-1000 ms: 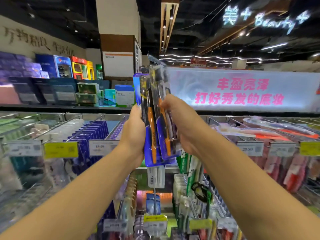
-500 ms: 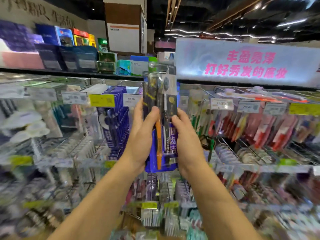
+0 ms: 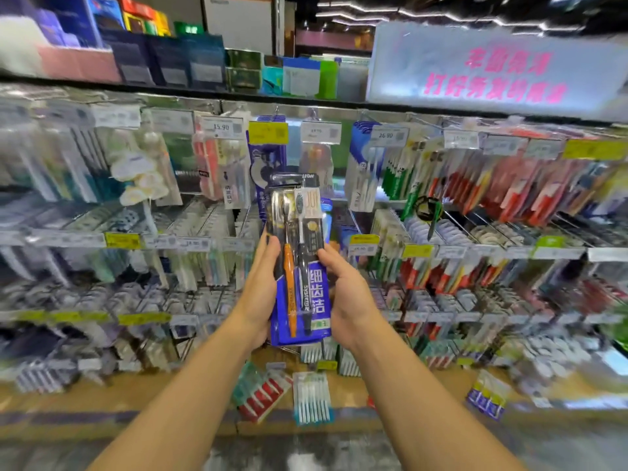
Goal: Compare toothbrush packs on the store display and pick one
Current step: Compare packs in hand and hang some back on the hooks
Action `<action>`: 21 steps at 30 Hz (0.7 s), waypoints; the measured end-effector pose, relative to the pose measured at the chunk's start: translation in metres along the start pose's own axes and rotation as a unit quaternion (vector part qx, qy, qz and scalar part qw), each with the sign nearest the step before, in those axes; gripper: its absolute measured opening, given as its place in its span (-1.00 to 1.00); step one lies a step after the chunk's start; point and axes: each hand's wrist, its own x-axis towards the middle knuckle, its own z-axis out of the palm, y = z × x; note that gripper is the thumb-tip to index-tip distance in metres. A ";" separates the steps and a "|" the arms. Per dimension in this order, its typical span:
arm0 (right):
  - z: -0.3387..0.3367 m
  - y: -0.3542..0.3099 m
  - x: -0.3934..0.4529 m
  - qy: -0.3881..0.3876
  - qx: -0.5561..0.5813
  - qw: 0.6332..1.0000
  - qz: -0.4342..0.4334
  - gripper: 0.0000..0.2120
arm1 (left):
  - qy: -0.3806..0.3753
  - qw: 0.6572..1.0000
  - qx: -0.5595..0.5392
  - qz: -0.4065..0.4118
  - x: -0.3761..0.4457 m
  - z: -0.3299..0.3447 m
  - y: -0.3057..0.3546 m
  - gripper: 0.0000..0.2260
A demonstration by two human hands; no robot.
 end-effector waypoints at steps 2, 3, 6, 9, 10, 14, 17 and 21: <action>0.006 -0.001 -0.013 0.007 -0.002 1.000 -0.005 -0.74 | -0.002 1.000 0.011 -0.004 -0.004 0.002 0.004 -0.52; 0.005 -0.001 -0.015 0.016 -0.001 1.000 -0.007 -0.69 | 0.003 1.000 0.013 0.000 -0.009 0.007 0.009 -0.53; -0.004 -0.007 -0.018 0.035 0.030 0.999 -0.023 -0.60 | 0.005 1.000 0.004 0.029 -0.026 0.017 0.021 -0.57; -0.012 -0.022 -0.034 0.011 0.061 0.998 -0.014 -0.68 | -0.035 0.998 -0.002 0.044 0.008 0.009 -0.019 -0.52; -0.017 -0.029 -0.038 -0.018 0.089 0.996 -0.004 -0.75 | -0.023 0.998 0.031 0.039 0.041 -0.001 -0.047 -0.45; -0.047 -0.048 -0.051 0.006 0.075 0.997 -0.033 -0.67 | -0.040 0.999 0.010 -0.001 0.024 0.061 -0.050 -0.47; -0.085 -0.060 -0.050 0.033 0.088 0.995 -0.025 -0.57 | -0.026 1.000 0.009 0.001 -0.011 0.116 -0.015 -0.37; -0.133 -0.082 -0.058 0.005 0.093 0.995 -0.044 -0.56 | -0.045 0.999 -0.004 0.011 -0.009 0.171 -0.039 -0.34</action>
